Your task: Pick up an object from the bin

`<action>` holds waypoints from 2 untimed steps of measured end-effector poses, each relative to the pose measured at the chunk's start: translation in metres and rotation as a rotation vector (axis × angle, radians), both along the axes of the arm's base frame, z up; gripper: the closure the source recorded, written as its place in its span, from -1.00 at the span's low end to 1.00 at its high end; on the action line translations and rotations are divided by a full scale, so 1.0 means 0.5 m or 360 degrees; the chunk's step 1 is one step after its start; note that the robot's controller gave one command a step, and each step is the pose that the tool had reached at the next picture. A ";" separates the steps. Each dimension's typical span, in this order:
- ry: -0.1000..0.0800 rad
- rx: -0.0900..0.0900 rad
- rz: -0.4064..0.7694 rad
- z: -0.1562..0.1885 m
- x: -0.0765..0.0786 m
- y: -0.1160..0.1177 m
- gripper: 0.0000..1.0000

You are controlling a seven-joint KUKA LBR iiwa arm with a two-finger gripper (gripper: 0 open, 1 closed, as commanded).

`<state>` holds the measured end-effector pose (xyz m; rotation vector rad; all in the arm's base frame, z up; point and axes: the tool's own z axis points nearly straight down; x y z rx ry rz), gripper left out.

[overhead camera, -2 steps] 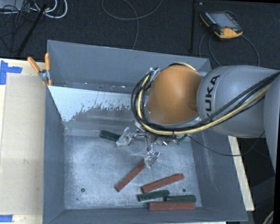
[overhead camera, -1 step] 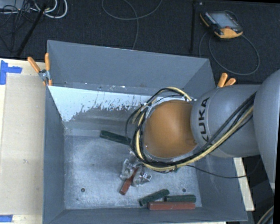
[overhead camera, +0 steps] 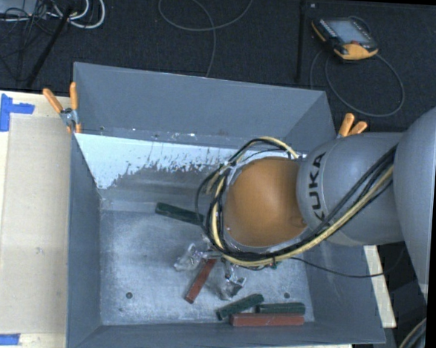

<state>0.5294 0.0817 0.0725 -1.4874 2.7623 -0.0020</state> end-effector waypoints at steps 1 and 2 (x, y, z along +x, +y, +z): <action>-0.0010 0.0006 0.0001 0.005 0.004 0.003 1.00; -0.0010 0.0006 0.0002 0.005 0.004 0.004 1.00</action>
Offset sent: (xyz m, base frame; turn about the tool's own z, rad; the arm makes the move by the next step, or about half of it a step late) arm 0.0000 0.0000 0.0000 0.0000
